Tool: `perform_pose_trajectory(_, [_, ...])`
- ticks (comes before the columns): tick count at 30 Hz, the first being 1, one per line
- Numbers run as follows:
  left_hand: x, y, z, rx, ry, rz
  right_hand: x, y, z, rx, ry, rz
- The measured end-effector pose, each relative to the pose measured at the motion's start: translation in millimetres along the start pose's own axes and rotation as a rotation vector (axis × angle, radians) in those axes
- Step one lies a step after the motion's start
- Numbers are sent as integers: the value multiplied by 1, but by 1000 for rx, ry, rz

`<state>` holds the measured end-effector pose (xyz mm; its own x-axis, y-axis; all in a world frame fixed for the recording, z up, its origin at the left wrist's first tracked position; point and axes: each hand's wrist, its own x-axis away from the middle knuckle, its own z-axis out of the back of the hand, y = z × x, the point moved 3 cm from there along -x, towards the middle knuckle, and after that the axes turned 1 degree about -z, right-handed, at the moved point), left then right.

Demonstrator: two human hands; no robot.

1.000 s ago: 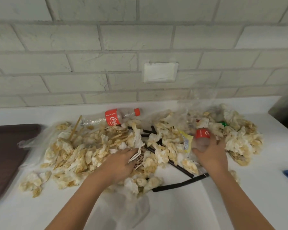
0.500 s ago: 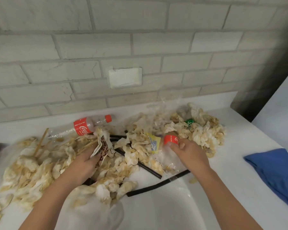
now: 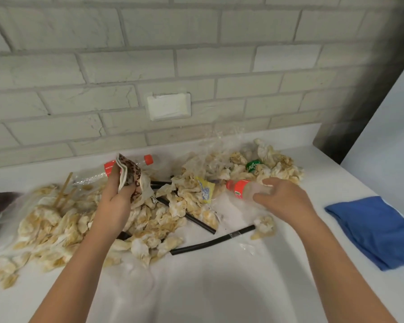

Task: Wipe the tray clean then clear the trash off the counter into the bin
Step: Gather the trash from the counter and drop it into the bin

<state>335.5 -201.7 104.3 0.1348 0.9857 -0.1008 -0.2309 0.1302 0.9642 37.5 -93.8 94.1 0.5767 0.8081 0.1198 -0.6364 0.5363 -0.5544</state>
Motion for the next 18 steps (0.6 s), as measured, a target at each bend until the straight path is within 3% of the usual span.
perform_pose_trajectory(6, [27,10,-36,559,-173,183,43,36,35,-439,309,68])
perform_pose_trajectory(12, [98,23,-121,669,-424,419,91,96,56,-734,435,93])
perform_pose_trajectory(18, [210,30,-231,733,-668,622,140,187,112,-743,458,119])
